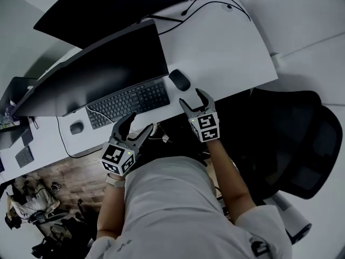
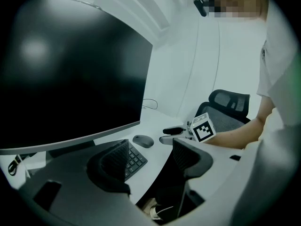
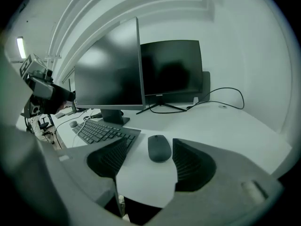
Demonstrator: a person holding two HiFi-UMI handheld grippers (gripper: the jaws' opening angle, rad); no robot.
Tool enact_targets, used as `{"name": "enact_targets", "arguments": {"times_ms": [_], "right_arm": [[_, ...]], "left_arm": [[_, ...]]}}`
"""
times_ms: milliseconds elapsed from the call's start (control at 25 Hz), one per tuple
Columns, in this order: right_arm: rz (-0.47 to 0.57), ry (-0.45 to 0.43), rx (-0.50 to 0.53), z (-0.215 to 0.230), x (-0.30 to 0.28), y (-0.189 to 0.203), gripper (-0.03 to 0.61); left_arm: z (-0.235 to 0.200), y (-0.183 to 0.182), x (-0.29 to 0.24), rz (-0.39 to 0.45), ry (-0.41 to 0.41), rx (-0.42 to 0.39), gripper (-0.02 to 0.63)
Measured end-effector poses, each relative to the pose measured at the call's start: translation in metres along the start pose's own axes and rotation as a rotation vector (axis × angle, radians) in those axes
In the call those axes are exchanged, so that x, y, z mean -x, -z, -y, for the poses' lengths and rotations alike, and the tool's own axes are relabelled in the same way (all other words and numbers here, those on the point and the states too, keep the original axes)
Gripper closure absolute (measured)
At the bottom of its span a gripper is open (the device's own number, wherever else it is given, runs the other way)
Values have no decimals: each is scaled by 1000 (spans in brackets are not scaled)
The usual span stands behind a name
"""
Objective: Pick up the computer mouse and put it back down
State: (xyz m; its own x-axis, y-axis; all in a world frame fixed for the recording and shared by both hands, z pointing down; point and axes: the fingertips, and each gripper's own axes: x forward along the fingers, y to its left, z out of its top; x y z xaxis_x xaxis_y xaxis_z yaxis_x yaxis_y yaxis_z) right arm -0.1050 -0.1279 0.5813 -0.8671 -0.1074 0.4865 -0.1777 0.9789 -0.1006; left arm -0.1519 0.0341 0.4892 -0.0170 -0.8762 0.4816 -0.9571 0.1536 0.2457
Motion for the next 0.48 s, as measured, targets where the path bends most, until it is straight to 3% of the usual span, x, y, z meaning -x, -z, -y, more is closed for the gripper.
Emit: {"name": "enact_targets", "arguments": {"times_ms": [480], "right_arm": [[-142,8,58,17,-82,12,274]], "left_arm": [[-43,-5,-15,-79,38,32,322]]}}
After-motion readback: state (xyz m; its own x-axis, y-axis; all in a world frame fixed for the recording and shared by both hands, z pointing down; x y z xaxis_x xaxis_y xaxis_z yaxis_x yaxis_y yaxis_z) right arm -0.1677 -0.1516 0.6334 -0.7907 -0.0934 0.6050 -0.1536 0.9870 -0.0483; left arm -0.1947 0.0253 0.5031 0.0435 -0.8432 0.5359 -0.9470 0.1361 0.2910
